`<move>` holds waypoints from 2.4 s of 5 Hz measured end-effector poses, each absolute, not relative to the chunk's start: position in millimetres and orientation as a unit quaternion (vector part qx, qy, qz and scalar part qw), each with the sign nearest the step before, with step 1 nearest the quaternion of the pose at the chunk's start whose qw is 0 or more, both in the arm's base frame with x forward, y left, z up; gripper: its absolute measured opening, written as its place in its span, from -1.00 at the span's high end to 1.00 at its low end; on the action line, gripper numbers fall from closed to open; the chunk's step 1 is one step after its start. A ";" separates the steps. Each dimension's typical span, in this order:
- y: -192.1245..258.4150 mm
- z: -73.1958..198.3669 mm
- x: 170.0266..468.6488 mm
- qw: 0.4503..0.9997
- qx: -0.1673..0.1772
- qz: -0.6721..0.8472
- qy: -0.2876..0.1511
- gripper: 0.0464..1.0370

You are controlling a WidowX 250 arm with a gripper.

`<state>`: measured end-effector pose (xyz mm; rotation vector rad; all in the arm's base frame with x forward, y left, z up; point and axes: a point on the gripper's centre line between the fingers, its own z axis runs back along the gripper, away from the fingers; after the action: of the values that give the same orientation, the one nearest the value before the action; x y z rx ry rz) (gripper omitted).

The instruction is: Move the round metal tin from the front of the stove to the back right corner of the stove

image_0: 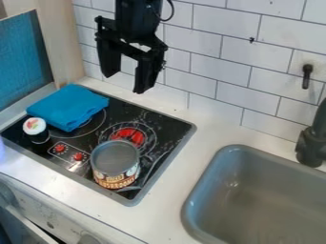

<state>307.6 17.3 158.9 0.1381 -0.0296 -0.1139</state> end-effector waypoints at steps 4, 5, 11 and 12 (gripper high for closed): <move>8.8 140.2 228.1 0.997 -0.001 -0.074 0.032 -0.93; 16.3 123.7 208.3 0.995 0.022 -0.065 0.078 -0.93; 32.9 46.6 212.6 0.987 0.031 -0.052 0.148 -0.93; 32.5 42.7 229.4 0.989 0.027 -0.059 0.133 -0.93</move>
<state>229.4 32.5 42.7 0.0538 0.2670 -0.1189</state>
